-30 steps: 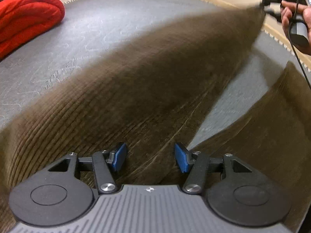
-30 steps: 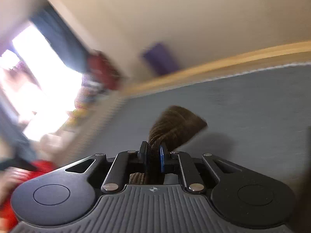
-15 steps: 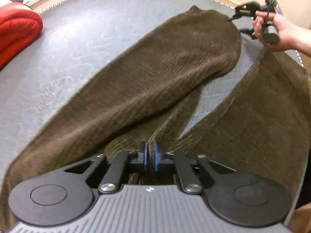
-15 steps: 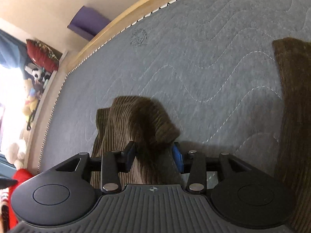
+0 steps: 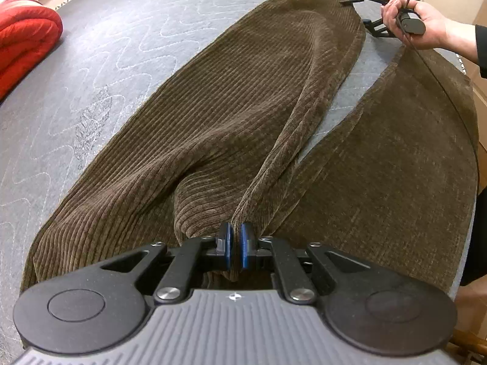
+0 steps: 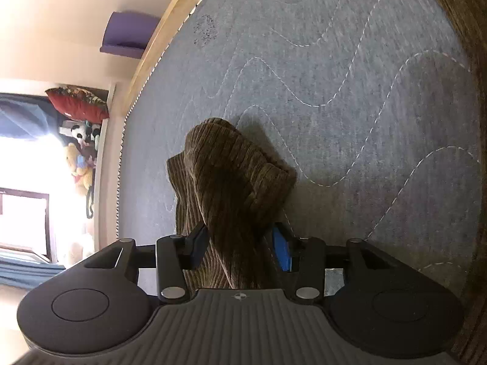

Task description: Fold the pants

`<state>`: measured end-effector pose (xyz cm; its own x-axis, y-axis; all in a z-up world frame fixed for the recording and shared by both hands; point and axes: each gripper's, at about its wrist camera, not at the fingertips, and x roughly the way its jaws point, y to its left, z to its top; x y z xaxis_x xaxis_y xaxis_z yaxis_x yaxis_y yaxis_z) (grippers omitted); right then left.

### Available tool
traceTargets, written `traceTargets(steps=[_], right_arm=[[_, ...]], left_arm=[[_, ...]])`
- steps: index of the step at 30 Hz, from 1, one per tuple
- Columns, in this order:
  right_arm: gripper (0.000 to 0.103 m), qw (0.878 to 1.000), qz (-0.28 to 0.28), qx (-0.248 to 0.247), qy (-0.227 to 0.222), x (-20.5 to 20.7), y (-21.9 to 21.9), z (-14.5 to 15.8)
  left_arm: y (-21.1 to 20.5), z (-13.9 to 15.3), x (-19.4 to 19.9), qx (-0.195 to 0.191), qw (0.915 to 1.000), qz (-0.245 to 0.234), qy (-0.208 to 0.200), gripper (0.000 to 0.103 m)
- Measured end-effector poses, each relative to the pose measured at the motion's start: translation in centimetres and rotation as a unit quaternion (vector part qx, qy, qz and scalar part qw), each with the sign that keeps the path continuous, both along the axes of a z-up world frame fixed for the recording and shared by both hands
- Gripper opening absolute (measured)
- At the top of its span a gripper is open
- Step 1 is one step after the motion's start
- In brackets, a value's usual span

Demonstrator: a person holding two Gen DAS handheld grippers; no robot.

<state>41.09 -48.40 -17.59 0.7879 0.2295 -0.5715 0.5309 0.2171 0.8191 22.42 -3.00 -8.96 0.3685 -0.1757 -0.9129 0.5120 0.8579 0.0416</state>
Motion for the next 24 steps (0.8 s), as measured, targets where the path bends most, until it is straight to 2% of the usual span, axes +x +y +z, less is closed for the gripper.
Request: traceTargets(steps=[3, 9, 12, 15, 17, 19, 21, 22, 24], right_arm=[[0.048, 1.000, 0.001, 0.000, -0.011, 0.3, -0.2, -0.4], [0.048, 0.998, -0.059, 0.003, -0.027, -0.4, -1.2, -0.5], [0.048, 0.993, -0.115, -0.024, -0.021, -2.3, -1.5, 0.1], [0.048, 0.984, -0.162, -0.076, -0.007, -3.9, -1.7, 1.0], [0.047, 0.983, -0.150, -0.101, 0.015, -3.7, -1.9, 1.0], [0.046, 0.985, -0.129, -0.114, 0.017, -3.3, -1.9, 1.0], [0.024, 0.984, -0.096, -0.143, 0.036, -2.4, -2.0, 1.5], [0.010, 0.985, -0.075, -0.150, 0.037, -2.0, -2.2, 1.7], [0.009, 0.977, -0.070, -0.196, 0.047, -1.9, -2.3, 3.0]], left_arm=[[0.1, 0.0, -0.1, -0.001, 1.0000, 0.003, -0.003, 0.008], [0.2, -0.2, -0.1, -0.003, 1.0000, 0.007, -0.004, 0.008], [0.1, -0.3, 0.1, -0.004, 0.9999, 0.010, -0.003, 0.008], [0.1, -0.4, 0.3, -0.003, 0.9999, 0.012, -0.003, 0.008], [0.1, -0.5, 0.2, -0.003, 0.9999, 0.013, -0.003, 0.008], [0.0, -0.5, 0.2, -0.002, 0.9999, 0.012, -0.003, 0.008], [0.1, -0.4, 0.2, -0.004, 0.9999, 0.014, -0.004, 0.008], [0.1, -0.4, 0.2, -0.005, 0.9999, 0.015, -0.004, 0.008], [0.2, -0.2, 0.1, -0.013, 0.9997, 0.015, -0.012, 0.008]])
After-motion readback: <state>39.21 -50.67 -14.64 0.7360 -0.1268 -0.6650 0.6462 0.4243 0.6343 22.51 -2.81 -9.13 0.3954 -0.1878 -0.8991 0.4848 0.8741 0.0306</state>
